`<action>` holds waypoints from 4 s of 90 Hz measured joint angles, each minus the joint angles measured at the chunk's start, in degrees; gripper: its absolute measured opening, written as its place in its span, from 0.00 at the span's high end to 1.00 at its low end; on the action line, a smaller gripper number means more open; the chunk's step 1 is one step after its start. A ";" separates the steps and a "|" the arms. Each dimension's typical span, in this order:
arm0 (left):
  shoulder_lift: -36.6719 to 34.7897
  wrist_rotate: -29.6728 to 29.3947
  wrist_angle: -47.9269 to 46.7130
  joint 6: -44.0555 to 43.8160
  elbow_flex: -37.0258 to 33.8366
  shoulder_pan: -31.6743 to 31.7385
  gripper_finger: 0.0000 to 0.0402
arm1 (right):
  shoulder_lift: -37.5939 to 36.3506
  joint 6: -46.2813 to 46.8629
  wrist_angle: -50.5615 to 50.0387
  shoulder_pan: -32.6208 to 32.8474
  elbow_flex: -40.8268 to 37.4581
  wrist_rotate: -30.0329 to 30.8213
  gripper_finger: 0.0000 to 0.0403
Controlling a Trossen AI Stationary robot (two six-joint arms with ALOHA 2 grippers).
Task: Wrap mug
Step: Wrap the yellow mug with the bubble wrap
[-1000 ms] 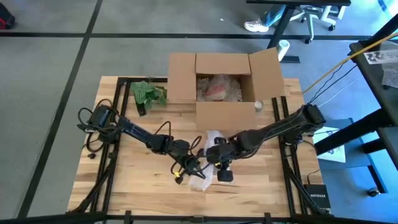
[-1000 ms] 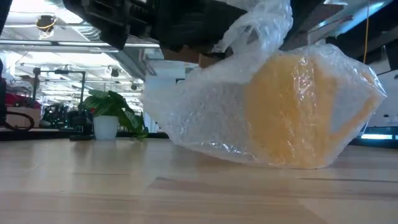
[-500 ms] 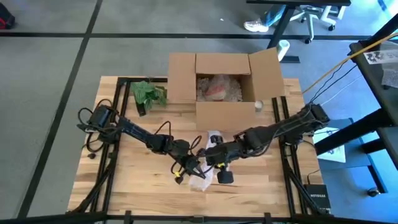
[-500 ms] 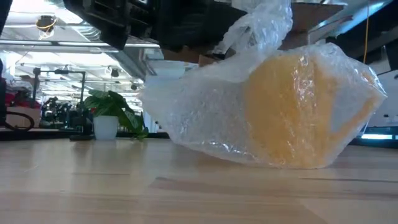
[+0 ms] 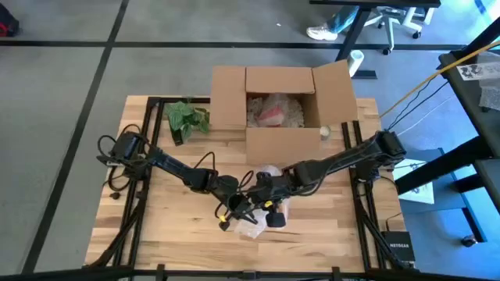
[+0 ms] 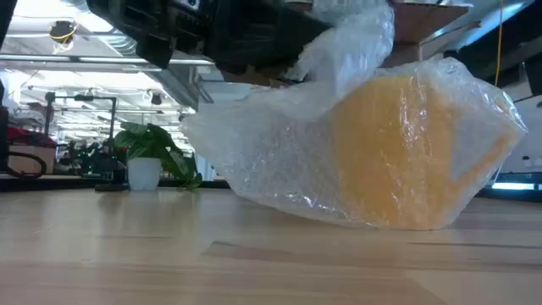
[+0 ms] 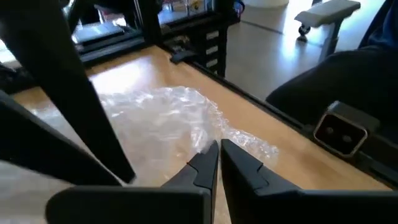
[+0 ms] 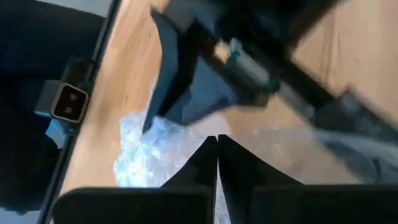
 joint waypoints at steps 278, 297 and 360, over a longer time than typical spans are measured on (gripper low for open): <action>-6.34 -18.65 -6.70 3.44 -2.91 -9.33 1.00 | 6.47 12.36 5.52 -0.26 -11.18 0.87 1.00; -6.32 -18.67 -7.59 3.08 -3.17 -9.33 1.00 | 6.53 12.16 9.85 -0.40 -11.38 -4.50 1.00; -1.44 -16.89 -5.75 2.02 -3.21 -8.89 1.00 | 7.93 13.67 6.71 1.97 -7.21 -1.87 1.00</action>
